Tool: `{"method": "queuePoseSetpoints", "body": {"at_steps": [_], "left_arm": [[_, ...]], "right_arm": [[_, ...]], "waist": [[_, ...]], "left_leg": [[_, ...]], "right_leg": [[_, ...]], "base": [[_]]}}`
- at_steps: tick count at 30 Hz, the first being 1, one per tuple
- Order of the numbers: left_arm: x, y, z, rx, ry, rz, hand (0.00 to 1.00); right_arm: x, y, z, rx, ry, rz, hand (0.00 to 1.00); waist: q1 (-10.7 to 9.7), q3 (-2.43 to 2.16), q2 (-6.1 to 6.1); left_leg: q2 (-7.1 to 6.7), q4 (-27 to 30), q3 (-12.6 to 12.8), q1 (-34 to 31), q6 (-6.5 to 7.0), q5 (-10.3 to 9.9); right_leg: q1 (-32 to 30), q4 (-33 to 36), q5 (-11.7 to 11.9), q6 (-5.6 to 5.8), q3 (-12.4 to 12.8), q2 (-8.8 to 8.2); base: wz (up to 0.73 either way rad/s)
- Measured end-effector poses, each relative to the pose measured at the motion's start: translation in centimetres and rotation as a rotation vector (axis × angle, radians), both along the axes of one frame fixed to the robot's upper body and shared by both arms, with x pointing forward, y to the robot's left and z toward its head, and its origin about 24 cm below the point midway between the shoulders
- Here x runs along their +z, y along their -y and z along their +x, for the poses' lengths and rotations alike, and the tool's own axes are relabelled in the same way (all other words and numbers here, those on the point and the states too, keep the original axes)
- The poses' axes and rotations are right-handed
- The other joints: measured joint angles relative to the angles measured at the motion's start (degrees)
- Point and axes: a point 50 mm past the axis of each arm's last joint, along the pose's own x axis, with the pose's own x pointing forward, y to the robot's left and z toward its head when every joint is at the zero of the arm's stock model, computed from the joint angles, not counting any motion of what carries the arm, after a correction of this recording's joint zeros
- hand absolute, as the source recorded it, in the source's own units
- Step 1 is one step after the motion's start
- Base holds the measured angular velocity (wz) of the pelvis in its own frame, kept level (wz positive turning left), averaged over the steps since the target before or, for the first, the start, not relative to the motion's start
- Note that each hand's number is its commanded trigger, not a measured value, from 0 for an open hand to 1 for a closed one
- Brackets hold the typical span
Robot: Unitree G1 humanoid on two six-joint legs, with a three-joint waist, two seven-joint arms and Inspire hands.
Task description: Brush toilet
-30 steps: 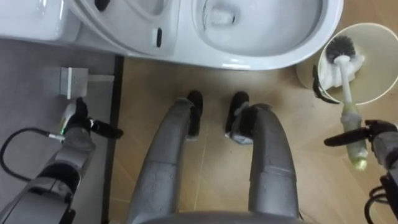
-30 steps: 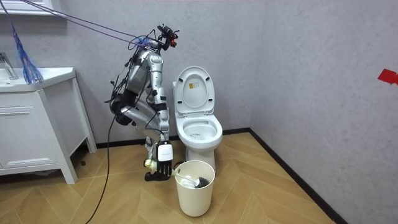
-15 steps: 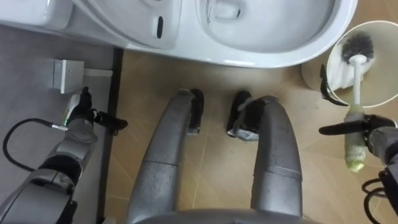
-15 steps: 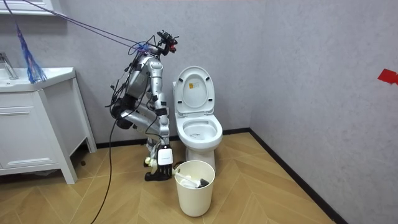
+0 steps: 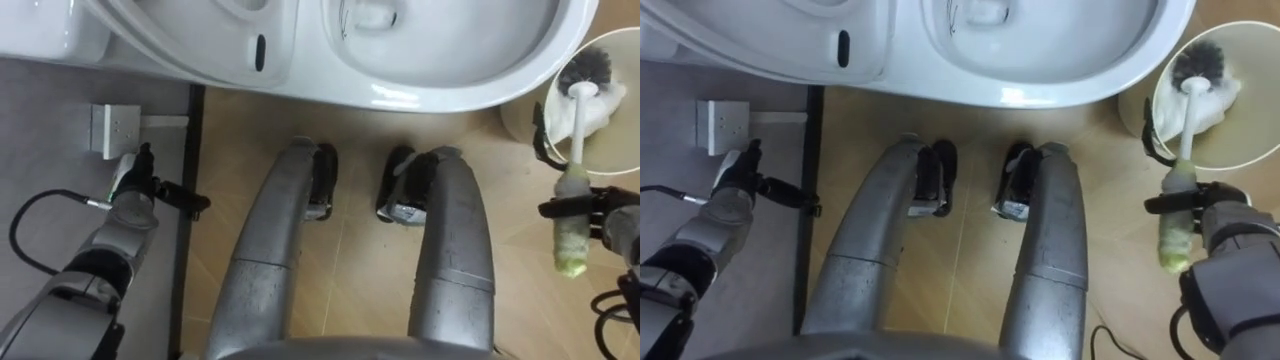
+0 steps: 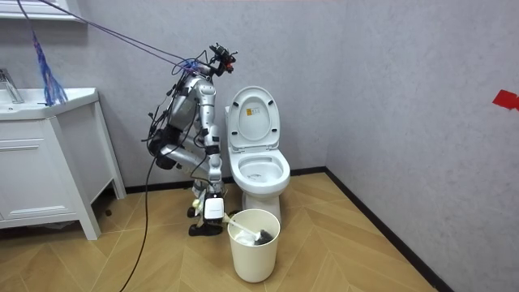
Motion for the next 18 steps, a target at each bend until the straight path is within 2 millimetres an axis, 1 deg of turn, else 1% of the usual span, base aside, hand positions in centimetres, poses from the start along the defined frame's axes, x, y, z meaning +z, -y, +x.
{"method": "queuePoseSetpoints", "body": {"at_steps": [5,9,14,17,18], "left_arm": [[0.0,0.0,0.0,-0.001,-0.003,-0.006,0.0],[-0.1,0.1,0.0,0.019,0.003,-0.039,0.0],[-0.2,0.1,-0.3,0.019,-0.003,-0.041,0.0],[-0.4,0.1,-0.6,0.02,-0.009,-0.042,0.0],[-0.6,-0.1,-1.0,0.025,-0.018,-0.042,0.0]], "right_arm": [[0.0,0.0,0.0,-0.008,0.007,0.01,1.0],[0.0,-0.1,0.0,-0.036,0.029,0.034,1.0],[-0.2,-0.1,-0.1,-0.064,0.041,0.054,1.0],[-0.4,-0.2,-0.4,-0.077,0.038,0.064,1.0],[-0.6,-0.2,-0.7,-0.087,0.036,0.071,1.0]], "waist": [[0.0,-0.07,0.42],[-0.1,-0.07,0.4],[-0.4,-0.09,0.32],[-0.4,-0.1,0.28],[-0.4,-0.18,0.18]], "left_leg": [[0.08,0.1,0.1,0.0,0.04,-0.1],[0.11,0.1,0.1,0.3,-0.01,-0.2],[0.08,-0.2,0.1,1.2,-0.01,-0.2],[0.07,-1.0,0.0,2.9,-0.01,-0.1],[0.08,-1.4,0.0,3.7,-0.01,-0.1]], "right_leg": [[0.0,0.0,0.0,-0.03,0.1,0.32],[0.2,-0.2,0.0,-0.06,0.1,0.51],[1.0,-0.5,0.0,-0.06,0.1,0.48],[2.8,-1.3,0.1,-0.02,-0.2,0.48],[3.7,-1.8,0.1,-0.01,-0.2,0.48]], "base": [[-0.02],[0.0],[0.0],[0.0],[0.0]]}}
